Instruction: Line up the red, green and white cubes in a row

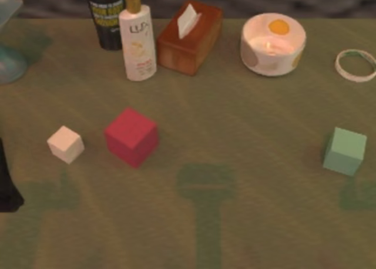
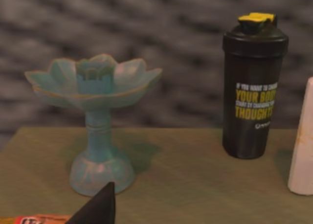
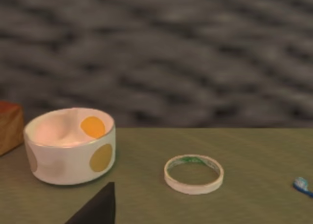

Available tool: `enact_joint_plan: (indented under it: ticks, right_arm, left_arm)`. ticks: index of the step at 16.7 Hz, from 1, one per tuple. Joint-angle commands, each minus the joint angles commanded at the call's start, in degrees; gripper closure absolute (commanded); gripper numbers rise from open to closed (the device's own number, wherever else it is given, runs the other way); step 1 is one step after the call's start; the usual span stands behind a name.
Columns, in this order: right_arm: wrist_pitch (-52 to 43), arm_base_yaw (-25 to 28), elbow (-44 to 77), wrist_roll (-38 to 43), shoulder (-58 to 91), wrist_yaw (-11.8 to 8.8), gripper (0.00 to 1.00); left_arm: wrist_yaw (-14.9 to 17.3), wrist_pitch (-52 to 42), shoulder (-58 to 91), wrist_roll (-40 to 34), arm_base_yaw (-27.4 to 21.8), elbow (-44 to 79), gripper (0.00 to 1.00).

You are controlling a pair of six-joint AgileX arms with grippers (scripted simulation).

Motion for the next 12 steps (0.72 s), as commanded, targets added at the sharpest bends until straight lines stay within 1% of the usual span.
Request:
enact_joint_plan:
  ticks: [3, 6, 9, 12]
  right_arm:
    - [0.0, 0.0, 0.0, 0.0, 0.0, 0.0, 0.0]
    - [0.0, 0.0, 0.0, 0.0, 0.0, 0.0, 0.0]
    - [0.0, 0.0, 0.0, 0.0, 0.0, 0.0, 0.0]
    - [0.0, 0.0, 0.0, 0.0, 0.0, 0.0, 0.0]
  left_arm:
    - [0.0, -0.37, 0.57, 0.17, -0.05, 0.57, 0.0]
    - [0.03, -3.68, 5.94, 1.71, -0.5, 5.78, 0.0]
    - [0.11, -9.73, 16.77, 4.45, -1.34, 15.31, 0.0]
    - [0.17, -17.74, 32.98, 8.01, -2.42, 27.34, 0.0]
